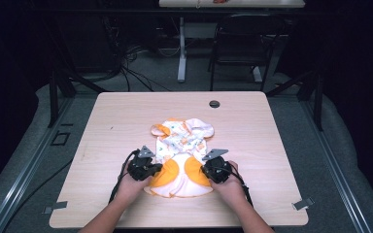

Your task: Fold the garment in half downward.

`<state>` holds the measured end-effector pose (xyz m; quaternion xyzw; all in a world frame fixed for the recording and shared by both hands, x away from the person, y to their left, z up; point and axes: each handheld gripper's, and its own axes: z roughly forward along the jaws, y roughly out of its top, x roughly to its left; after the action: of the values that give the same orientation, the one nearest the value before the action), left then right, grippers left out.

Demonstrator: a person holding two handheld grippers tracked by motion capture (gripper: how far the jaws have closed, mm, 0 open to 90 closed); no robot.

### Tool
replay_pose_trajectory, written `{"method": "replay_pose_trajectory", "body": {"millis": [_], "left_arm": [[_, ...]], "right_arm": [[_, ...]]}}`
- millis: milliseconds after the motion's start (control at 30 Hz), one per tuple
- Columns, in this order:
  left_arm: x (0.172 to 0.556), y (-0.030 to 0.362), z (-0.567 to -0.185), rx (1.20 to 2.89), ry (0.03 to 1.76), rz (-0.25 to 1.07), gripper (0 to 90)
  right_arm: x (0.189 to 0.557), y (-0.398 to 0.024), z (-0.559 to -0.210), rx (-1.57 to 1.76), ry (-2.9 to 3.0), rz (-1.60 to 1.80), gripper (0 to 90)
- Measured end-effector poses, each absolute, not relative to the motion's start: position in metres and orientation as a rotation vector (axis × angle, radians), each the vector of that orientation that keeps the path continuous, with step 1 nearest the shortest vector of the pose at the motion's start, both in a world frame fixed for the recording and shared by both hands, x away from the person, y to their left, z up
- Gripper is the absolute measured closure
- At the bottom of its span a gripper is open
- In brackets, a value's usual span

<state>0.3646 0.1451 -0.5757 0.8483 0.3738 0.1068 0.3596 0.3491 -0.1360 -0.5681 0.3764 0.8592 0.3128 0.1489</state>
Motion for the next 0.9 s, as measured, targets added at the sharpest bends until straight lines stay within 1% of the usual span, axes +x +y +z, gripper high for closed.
{"method": "replay_pose_trajectory", "body": {"millis": [200,433,900], "left_arm": [[0.362,0.146,-0.577,2.194,0.949,0.275,89.9],[0.354,0.151,-0.578,2.186,0.936,0.25,89.9],[0.32,0.164,-0.577,2.21,0.905,0.215,89.9]], "right_arm": [[0.347,-0.14,-0.572,1.113,2.466,0.954,89.9],[0.338,-0.137,-0.57,1.058,2.494,0.916,89.9],[0.31,-0.126,-0.567,0.952,2.596,0.876,90.0]]}}
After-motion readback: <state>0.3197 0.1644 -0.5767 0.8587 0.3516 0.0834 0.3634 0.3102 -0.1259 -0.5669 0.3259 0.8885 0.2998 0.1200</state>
